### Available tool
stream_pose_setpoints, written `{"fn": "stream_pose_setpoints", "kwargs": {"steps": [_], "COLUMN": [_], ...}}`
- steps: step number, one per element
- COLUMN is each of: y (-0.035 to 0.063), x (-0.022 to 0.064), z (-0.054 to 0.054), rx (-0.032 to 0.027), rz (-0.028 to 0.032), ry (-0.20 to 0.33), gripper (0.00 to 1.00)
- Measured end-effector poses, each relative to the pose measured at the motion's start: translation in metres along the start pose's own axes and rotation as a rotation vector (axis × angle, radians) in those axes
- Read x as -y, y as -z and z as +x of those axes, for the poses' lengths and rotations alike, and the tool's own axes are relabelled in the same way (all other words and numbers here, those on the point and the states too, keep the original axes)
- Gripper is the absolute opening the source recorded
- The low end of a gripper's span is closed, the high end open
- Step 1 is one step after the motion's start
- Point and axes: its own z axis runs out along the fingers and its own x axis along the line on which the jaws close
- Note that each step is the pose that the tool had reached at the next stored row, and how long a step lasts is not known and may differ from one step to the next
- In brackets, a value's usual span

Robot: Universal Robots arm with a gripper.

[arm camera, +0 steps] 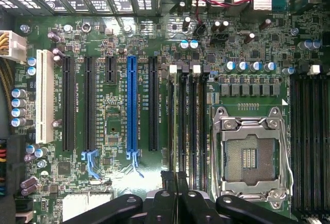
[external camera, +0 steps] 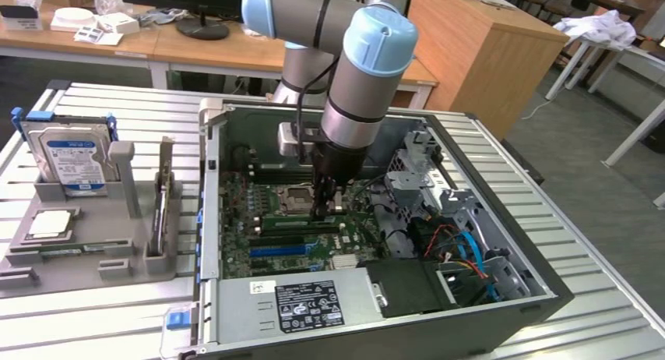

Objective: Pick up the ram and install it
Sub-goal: 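Insert the ram into the slot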

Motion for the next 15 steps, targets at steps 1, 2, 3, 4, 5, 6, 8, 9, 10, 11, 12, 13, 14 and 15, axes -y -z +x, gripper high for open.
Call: {"fn": "stream_pose_setpoints", "kwargs": {"steps": [1, 2, 3, 4, 5, 6, 8, 9, 10, 11, 12, 13, 14, 15], "y": [-0.0002, -0.0002, -0.0002, -0.0003, -0.0003, -0.0005, -0.0007, -0.0007, -0.0007, -0.0008, -0.0009, -0.0009, -0.0010, -0.0011], "x": [0.0000, 0.0000, 0.0000, 0.0000, 0.0000, 0.0000, 0.0000, 0.0000, 0.0000, 0.0000, 0.0000, 0.0000, 0.0000, 0.0000], "z": [0.0000, 0.0001, 0.0001, 0.0001, 0.0001, 0.0001, 0.0001, 0.0001, 0.0001, 0.0001, 0.0001, 0.0001, 0.0001, 0.0001], "rx": [0.0000, 0.0000, -0.0001, 0.0000, 0.0000, 0.0001, 0.0002, 0.0001, 0.0000, -0.0001, 0.0000, 0.0000, 0.0001, 0.0001], "rz": [0.0000, 0.0000, 0.0000, 0.0000, 0.0000, 0.0000, 0.0001, 0.0001, 0.0000, 0.0000, 0.0000, 0.0000, 0.0001, 0.0001], "ry": [0.000, 0.000, 0.000, 0.000, 0.000, 0.000, 0.000, 0.000, 0.000, 0.000, 0.000, 0.000, 0.000, 0.000], "gripper": [0.11, 0.11, 0.11, 0.11, 0.11, 0.11, 0.11, 0.11, 0.11, 0.11, 0.11, 0.11, 0.11, 0.11]}}
